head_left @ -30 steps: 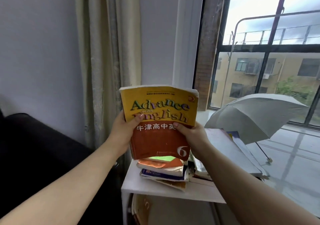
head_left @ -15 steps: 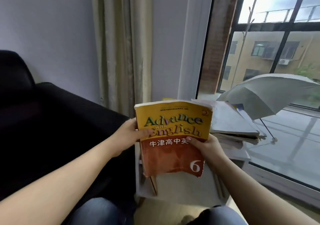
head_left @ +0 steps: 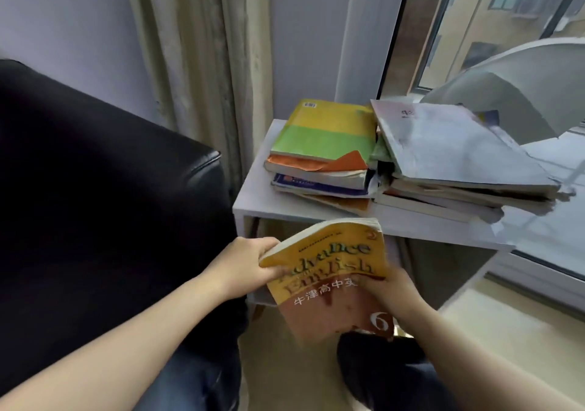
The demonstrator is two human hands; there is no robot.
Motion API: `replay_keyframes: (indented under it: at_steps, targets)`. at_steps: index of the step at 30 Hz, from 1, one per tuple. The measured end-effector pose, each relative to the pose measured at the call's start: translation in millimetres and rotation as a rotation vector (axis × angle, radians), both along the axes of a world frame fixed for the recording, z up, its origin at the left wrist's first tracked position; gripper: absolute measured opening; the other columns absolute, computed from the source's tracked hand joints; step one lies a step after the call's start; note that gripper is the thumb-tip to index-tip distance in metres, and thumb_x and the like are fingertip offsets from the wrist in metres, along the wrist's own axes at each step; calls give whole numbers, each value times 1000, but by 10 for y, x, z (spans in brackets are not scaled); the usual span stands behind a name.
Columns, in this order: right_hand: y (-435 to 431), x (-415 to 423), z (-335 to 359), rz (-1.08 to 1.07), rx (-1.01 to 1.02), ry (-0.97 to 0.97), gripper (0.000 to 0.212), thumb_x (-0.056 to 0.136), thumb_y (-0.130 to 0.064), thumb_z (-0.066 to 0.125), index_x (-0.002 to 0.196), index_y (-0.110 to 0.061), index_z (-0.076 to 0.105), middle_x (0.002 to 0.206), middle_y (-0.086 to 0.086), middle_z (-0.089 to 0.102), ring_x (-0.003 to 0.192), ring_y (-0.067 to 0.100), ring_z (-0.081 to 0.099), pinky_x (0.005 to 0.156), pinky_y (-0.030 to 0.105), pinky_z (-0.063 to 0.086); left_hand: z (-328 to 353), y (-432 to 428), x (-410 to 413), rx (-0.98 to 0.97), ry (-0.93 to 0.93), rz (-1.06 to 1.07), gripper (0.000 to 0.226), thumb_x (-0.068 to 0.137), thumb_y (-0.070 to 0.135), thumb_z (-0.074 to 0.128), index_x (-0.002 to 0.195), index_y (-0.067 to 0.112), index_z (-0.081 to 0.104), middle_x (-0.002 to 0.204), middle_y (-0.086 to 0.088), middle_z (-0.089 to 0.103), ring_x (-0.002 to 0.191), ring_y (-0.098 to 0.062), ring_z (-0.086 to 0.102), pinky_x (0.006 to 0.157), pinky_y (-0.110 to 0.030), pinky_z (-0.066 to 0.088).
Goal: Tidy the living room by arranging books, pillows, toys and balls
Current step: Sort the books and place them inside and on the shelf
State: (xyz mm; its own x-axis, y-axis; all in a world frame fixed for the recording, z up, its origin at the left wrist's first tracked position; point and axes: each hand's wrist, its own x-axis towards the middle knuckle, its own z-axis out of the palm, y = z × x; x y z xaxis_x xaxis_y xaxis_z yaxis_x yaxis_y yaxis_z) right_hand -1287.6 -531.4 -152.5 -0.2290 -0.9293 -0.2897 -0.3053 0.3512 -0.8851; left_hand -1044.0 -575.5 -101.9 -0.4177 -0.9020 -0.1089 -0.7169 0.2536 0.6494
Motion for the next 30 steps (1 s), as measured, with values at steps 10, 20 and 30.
replay_keyframes:
  at_steps: [10,20,30]
  targets:
    - [-336,-2,-355,-162,173,478,71,81,-34,69,140,-22,32,137,12,41,123,31,44,97,41,41,-603,-263,-464,47,103,123,5,91,29,56,87,26,56,83,7,65,77,-7,64,64,-25,53]
    - [-519,748,-595,413,285,572,93,84,-57,55,150,-22,-1,139,9,39,119,27,49,94,39,46,-668,-322,-597,41,310,526,13,94,27,52,98,17,59,86,5,62,83,-15,62,69,-25,51]
    - [-899,823,-703,241,2,575,37,96,-27,48,131,-17,40,115,8,63,100,24,62,75,13,47,-494,-423,-403,78,274,365,24,98,27,41,121,23,48,115,3,55,110,-18,53,88,-29,44]
